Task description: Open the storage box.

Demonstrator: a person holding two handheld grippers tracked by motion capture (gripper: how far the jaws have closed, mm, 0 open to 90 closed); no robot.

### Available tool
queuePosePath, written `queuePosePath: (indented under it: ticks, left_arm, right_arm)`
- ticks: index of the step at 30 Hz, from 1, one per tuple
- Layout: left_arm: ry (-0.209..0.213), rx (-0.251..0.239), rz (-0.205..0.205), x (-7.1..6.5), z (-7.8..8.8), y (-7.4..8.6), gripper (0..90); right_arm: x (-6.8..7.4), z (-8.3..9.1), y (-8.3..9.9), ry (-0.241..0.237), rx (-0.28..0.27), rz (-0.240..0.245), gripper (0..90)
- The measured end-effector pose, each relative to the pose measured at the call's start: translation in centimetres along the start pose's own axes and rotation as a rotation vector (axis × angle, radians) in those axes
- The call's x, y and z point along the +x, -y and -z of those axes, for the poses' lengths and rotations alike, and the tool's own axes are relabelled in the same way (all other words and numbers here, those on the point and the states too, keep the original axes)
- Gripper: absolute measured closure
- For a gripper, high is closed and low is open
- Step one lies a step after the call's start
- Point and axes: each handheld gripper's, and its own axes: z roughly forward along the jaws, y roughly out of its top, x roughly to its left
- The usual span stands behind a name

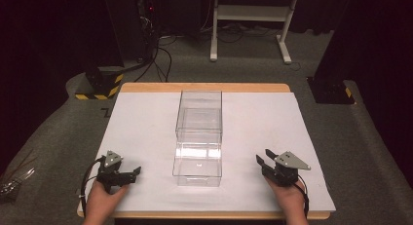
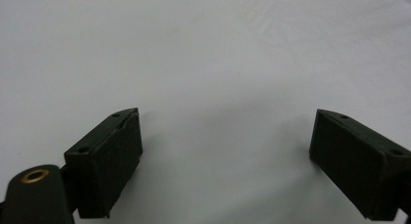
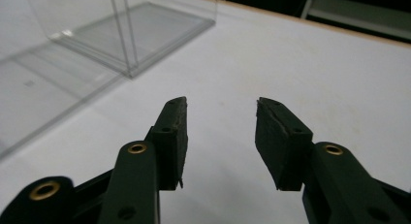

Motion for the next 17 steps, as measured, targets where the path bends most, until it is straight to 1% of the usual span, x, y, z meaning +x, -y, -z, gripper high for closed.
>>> queuePosePath:
  ticks: [4,5,7,8,12,17]
  left_arm:
    - [0.0,0.0,0.0,0.0,0.0,0.0,11.8]
    - [0.0,0.0,0.0,0.0,0.0,0.0,11.8]
    - [0.0,0.0,0.0,0.0,0.0,0.0,11.8]
    - [0.0,-0.001,0.0,0.0,0.0,0.0,11.8]
    - [-0.001,-0.001,-0.001,0.0,0.0,0.0,11.8]
    - [0.0,0.0,0.0,0.0,0.0,0.0,11.8]
  right_arm:
    - [-0.4,-0.8,0.8,0.045,0.066,-0.005,50.3]
    - [-0.5,-1.1,1.0,0.053,0.084,0.003,49.0]
    - [-0.7,-1.6,1.0,0.053,0.13,-0.016,45.5]
    - [-0.7,-1.7,1.0,0.061,0.141,-0.025,45.5]
    - [-0.6,-1.9,1.0,0.061,0.164,-0.007,44.1]
    - [-0.7,-2.0,1.0,0.057,0.169,-0.011,43.7]
